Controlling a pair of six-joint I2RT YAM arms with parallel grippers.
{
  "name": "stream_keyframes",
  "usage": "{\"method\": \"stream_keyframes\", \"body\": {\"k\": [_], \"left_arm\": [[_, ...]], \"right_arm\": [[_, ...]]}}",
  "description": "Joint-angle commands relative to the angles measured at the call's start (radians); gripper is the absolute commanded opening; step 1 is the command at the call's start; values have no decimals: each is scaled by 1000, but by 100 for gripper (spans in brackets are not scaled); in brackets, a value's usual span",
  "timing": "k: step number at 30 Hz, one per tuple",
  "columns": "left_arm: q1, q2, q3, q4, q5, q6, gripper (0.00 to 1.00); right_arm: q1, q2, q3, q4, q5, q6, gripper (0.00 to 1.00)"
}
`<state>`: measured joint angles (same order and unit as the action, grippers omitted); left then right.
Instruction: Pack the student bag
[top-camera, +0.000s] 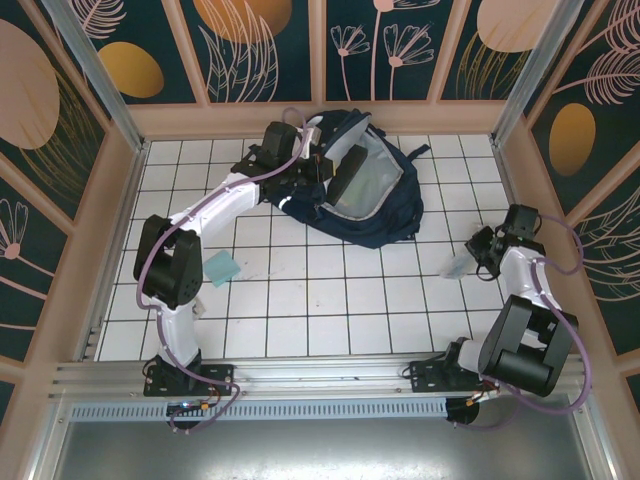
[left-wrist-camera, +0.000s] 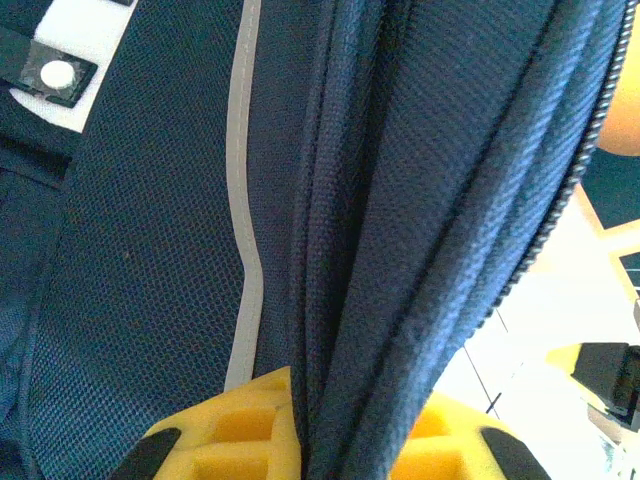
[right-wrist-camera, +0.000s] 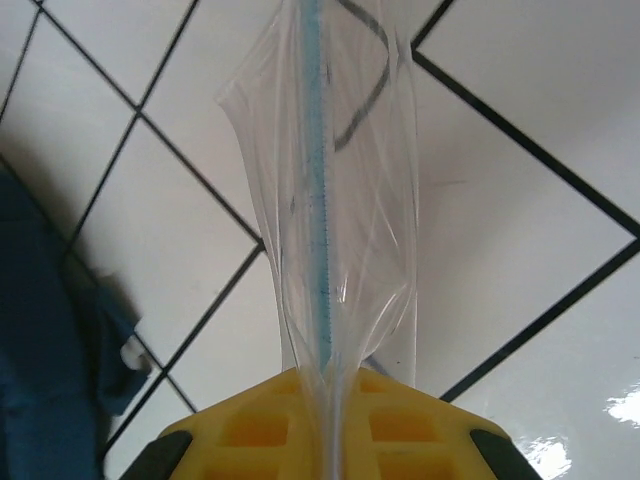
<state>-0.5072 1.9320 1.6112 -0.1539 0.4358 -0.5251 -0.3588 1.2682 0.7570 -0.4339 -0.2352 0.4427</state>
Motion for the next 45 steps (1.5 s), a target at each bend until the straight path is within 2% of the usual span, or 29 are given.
{"method": "stream_keyframes", "body": {"k": [1, 6, 10, 14, 19, 24, 27, 32, 37, 39, 43, 45], "left_arm": [[7, -90, 7, 129, 31, 29, 0], [9, -88, 10, 121, 30, 33, 0], [9, -98, 17, 122, 43, 29, 0], [10, -99, 34, 107, 56, 27, 0], [9, -98, 41, 100, 76, 6, 0], [9, -118, 51, 105, 91, -21, 0], [9, -127, 54, 112, 86, -36, 0], [3, -121, 47, 176, 139, -100, 0], [-28, -117, 61, 170, 182, -118, 0], [-39, -118, 69, 163, 199, -122, 0], [-44, -112, 86, 144, 189, -111, 0], [-42, -97, 99, 133, 174, -101, 0]], "right_arm": [[22, -22, 79, -41, -60, -4, 10], [99, -41, 161, -6, -155, 60, 8], [242, -8, 198, 170, -205, 195, 8], [403, 135, 298, 360, -205, 281, 10], [541, 376, 485, 474, -183, 290, 10], [582, 567, 569, 611, -205, 383, 11], [610, 641, 552, 739, -236, 485, 11], [676, 743, 574, 842, -230, 585, 11], [720, 865, 668, 938, -232, 691, 12], [744, 909, 733, 934, -219, 702, 12], [790, 1016, 941, 724, -206, 635, 16], [791, 1023, 957, 651, -195, 600, 22]]}}
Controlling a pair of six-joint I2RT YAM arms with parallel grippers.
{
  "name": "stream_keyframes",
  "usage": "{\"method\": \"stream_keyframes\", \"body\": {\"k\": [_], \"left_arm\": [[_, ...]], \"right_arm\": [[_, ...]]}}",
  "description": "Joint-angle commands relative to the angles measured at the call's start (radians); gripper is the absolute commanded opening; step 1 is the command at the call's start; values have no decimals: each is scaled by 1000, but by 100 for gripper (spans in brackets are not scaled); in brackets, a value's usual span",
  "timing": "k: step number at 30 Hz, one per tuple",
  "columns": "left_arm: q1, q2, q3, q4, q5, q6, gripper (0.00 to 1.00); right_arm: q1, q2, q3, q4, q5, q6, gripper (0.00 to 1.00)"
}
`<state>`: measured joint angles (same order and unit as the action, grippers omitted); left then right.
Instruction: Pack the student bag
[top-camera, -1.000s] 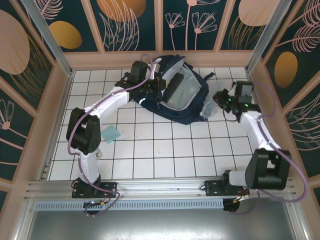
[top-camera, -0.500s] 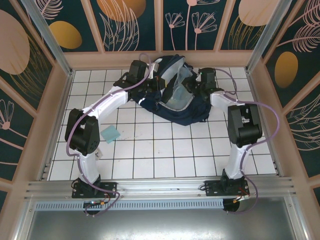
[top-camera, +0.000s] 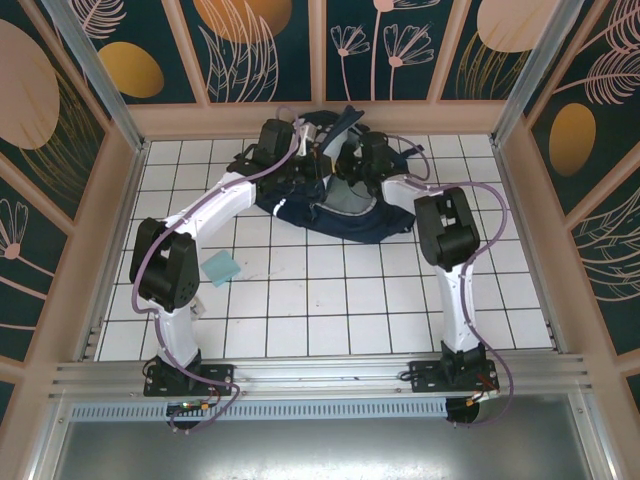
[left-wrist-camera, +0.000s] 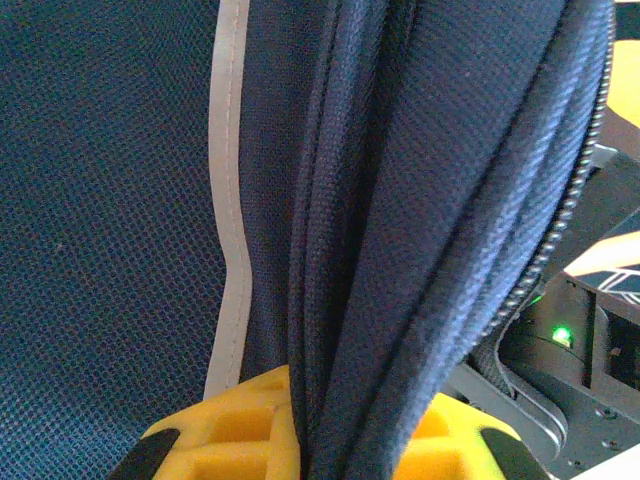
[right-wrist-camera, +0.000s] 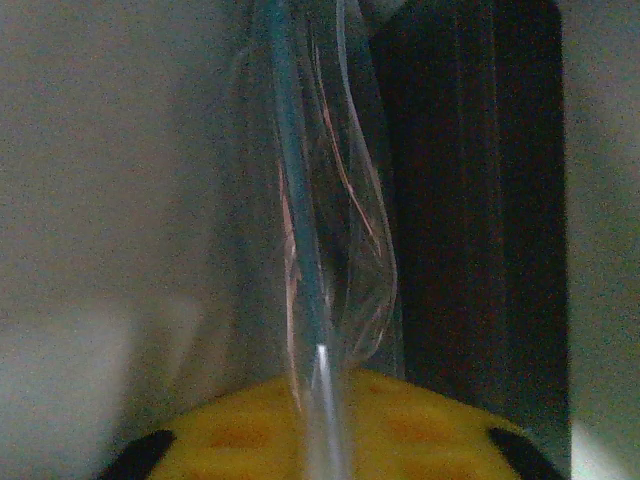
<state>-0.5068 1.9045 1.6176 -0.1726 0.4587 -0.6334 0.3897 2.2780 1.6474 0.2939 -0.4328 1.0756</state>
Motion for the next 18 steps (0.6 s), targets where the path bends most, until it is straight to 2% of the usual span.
{"method": "stream_keyframes", "body": {"k": [1, 6, 11, 18], "left_arm": [[-42, -60, 100, 148, 147, 8, 0], [-41, -10, 135, 165, 136, -8, 0], [-41, 38, 192, 165, 108, -17, 0], [-41, 74, 179, 228, 106, -81, 0]], "right_arm": [[38, -1, 51, -101, 15, -51, 26], [3, -130, -74, -189, 36, -168, 49], [-41, -304, -202, -306, 70, -304, 63], [-144, -567, -398, -378, 73, -378, 66]]}}
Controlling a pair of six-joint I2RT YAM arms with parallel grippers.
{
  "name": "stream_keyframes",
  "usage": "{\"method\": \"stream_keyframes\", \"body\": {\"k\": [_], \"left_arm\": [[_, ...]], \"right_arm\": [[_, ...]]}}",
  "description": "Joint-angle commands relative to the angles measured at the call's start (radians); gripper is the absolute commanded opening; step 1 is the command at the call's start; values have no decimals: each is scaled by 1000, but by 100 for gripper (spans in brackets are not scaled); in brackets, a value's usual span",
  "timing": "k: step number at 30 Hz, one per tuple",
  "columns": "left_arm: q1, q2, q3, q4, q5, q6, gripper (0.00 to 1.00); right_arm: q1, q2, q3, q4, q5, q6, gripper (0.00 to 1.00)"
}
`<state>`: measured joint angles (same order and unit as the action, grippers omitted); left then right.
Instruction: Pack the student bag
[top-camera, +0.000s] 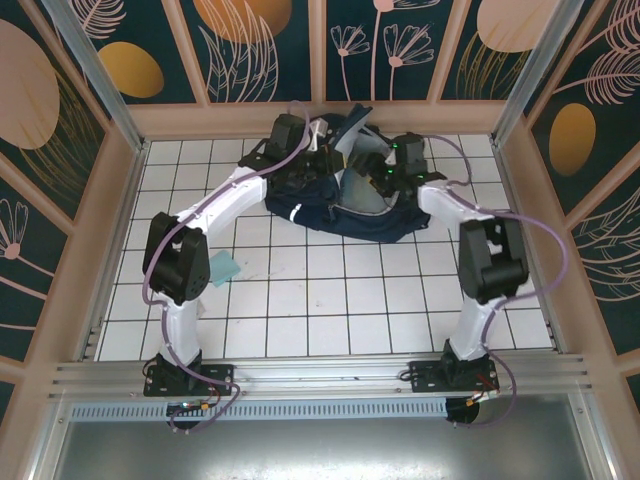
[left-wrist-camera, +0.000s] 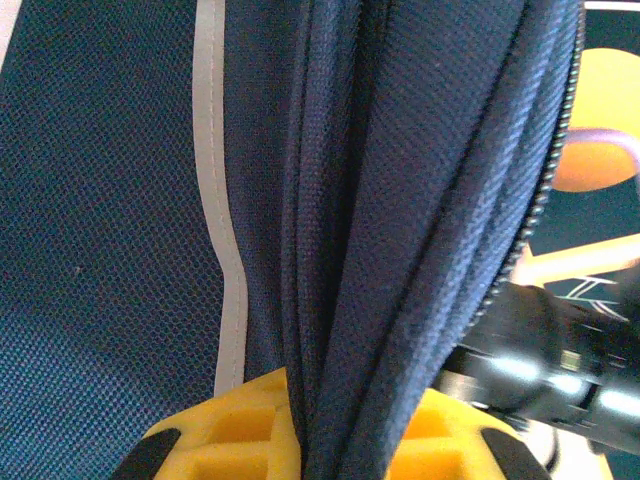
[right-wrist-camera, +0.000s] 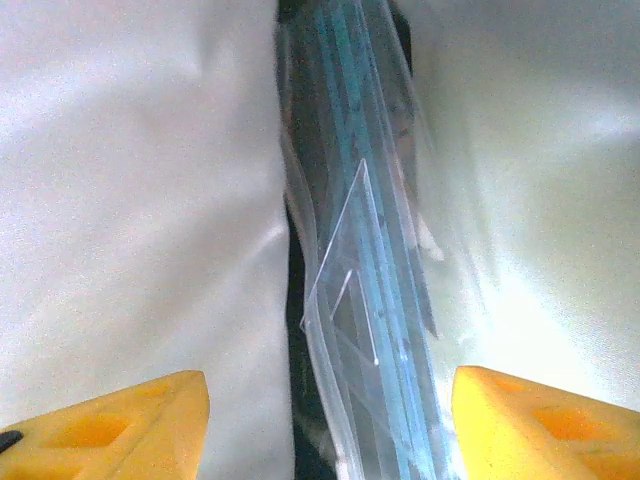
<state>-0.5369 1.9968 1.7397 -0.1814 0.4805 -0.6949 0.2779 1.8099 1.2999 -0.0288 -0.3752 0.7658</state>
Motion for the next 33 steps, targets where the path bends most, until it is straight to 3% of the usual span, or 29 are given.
{"method": "stream_keyframes", "body": {"k": [1, 6, 9, 10, 11, 12, 17, 22, 33], "left_arm": [[-10, -13, 51, 250, 85, -32, 2], [-10, -6, 30, 282, 88, -71, 21], [-10, -19, 19, 285, 90, -77, 45], [-10, -29, 8, 288, 90, -78, 58], [-10, -40, -1, 289, 86, -76, 88], [-8, -52, -15, 291, 83, -71, 99], [27, -122, -121, 304, 30, -73, 99], [99, -199, -316, 381, -64, -103, 99], [143, -122, -443, 409, -135, -94, 99]], "right_arm": [[-42, -141, -75, -70, 32, -82, 66], [-14, -302, -149, -168, 142, -141, 66], [61, -375, -212, -191, 218, -137, 64], [92, -398, -235, -198, 251, -125, 64], [117, -415, -258, -200, 275, -112, 63], [146, -437, -284, -197, 299, -90, 62], [287, -474, -361, -138, 385, 0, 59], [413, -345, -322, -90, 485, 66, 57], [453, -3, -110, -150, 638, 131, 42]]}}
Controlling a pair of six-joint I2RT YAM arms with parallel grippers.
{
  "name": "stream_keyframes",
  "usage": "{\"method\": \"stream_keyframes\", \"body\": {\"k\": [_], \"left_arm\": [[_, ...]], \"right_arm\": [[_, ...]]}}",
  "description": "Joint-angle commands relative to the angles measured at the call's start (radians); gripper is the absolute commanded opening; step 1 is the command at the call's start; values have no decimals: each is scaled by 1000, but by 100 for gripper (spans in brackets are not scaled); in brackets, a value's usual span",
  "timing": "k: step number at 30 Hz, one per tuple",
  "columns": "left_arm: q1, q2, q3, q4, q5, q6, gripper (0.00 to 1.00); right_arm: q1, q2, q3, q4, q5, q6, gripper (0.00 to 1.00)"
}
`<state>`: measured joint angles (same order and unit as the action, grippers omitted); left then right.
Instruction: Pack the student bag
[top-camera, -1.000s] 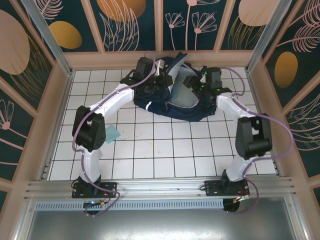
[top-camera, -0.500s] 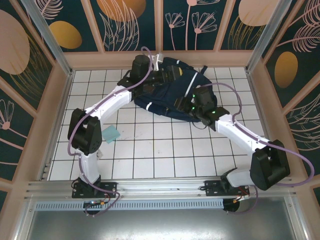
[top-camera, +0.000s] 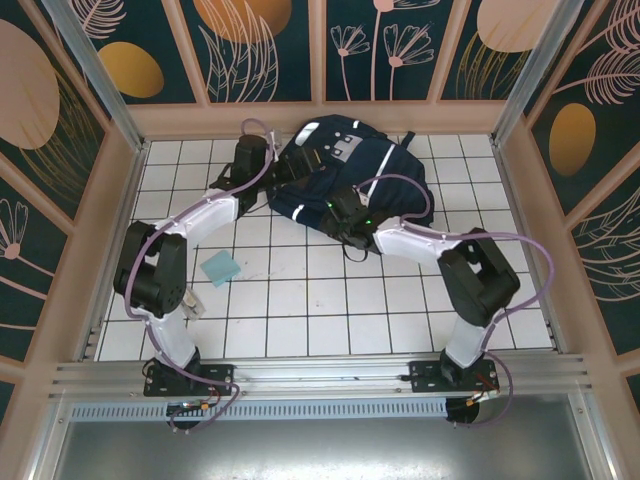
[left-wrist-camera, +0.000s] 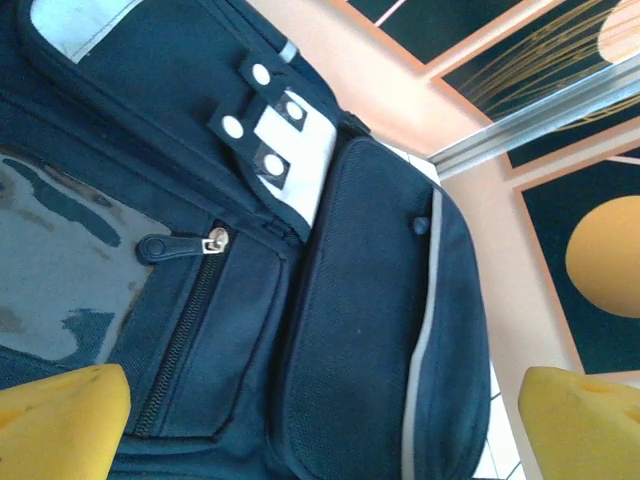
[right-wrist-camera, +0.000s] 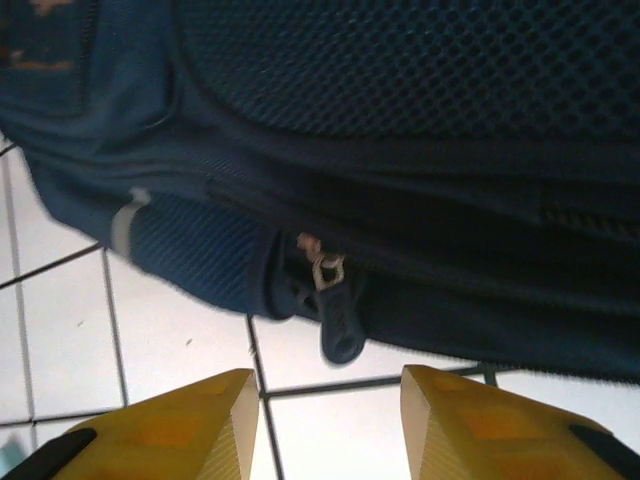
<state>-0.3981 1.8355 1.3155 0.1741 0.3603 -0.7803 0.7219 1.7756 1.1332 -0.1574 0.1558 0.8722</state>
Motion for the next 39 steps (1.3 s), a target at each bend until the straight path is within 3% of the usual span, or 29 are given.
{"method": "stream_keyframes", "body": {"k": [1, 13, 21, 28, 37, 39], "left_arm": [[5, 55, -21, 61, -12, -11, 99], [20, 236, 8, 80, -47, -35, 99], [71, 391, 76, 92, -69, -87, 99], [119, 439, 122, 47, -100, -65, 99], [131, 451, 229, -62, -139, 16, 99], [132, 439, 240, -78, -120, 19, 99]], "right_arm": [[9, 50, 73, -29, 131, 21, 41], [-8, 222, 200, -91, 192, -12, 32], [-15, 154, 158, -145, 160, -130, 0], [-78, 30, 147, -352, 61, -321, 0], [-224, -90, 106, -444, -104, -513, 0], [-230, -81, 121, -440, -196, -551, 0]]}}
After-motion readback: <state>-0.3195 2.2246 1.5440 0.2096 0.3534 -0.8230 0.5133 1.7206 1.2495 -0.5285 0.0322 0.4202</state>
